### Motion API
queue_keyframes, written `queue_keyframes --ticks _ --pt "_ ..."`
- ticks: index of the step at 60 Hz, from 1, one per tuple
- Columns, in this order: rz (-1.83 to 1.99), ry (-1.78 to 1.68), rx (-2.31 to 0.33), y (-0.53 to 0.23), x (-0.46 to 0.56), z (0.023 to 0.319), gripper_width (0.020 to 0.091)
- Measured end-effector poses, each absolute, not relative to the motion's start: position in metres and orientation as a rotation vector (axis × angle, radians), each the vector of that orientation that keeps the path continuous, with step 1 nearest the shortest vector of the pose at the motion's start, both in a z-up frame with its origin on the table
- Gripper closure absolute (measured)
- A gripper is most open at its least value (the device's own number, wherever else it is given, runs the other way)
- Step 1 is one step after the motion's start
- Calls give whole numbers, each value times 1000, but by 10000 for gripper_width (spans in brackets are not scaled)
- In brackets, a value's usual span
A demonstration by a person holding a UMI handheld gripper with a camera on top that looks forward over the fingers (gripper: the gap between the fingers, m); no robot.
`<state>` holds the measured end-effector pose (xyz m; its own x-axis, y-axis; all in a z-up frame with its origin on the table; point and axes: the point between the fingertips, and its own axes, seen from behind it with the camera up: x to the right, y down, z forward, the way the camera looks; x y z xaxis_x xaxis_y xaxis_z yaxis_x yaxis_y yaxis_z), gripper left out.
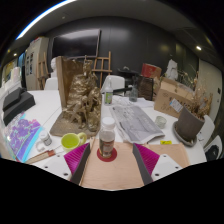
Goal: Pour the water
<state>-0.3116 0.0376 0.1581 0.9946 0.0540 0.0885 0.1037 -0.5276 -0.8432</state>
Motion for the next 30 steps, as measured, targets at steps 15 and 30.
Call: queue_keyframes --ticks 15,30 --pt "-79 -37 -2159 -80 -335 222 242" --pt "-100 2 -2165 -137 -352 241 243"
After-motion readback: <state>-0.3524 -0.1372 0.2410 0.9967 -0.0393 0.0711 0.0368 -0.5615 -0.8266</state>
